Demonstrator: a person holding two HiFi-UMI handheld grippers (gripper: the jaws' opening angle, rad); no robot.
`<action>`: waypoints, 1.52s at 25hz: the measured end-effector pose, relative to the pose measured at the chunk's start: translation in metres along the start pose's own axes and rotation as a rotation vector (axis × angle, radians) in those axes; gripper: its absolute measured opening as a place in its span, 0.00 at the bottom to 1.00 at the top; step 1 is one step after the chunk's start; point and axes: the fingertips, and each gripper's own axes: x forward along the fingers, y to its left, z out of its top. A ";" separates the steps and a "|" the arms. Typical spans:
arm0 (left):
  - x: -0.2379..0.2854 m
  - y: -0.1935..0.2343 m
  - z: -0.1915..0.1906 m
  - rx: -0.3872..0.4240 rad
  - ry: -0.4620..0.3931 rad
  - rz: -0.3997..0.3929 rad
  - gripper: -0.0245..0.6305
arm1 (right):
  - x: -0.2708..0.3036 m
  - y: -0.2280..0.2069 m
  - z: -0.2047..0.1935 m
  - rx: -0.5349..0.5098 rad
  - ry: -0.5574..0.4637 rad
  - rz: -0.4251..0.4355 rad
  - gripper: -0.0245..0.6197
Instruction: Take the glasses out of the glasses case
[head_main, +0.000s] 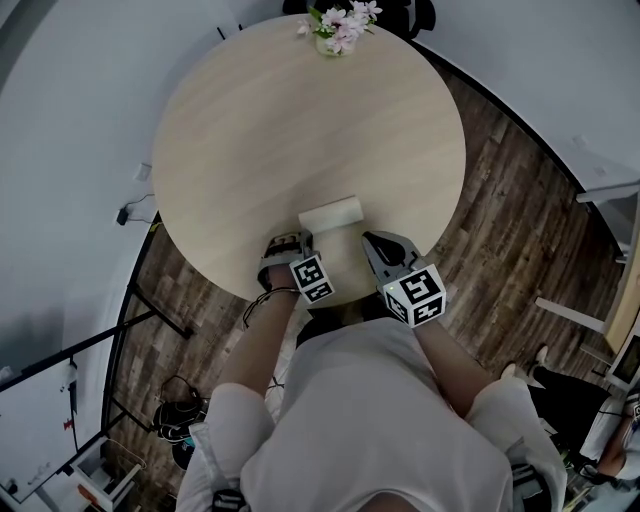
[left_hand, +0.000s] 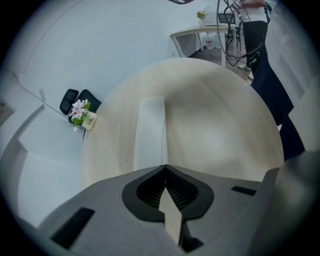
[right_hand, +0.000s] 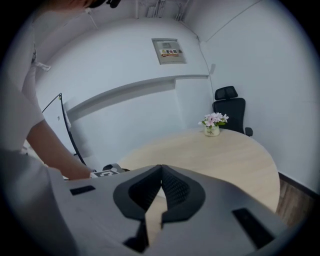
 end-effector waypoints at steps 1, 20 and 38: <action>0.000 0.000 0.000 -0.001 0.000 -0.005 0.05 | 0.002 0.000 -0.002 -0.042 0.015 0.001 0.06; 0.002 -0.001 0.001 0.006 0.021 -0.090 0.05 | 0.058 -0.015 -0.035 -0.837 0.327 0.103 0.06; 0.001 0.000 0.001 0.025 0.008 -0.090 0.05 | 0.097 -0.023 -0.091 -0.963 0.578 0.202 0.32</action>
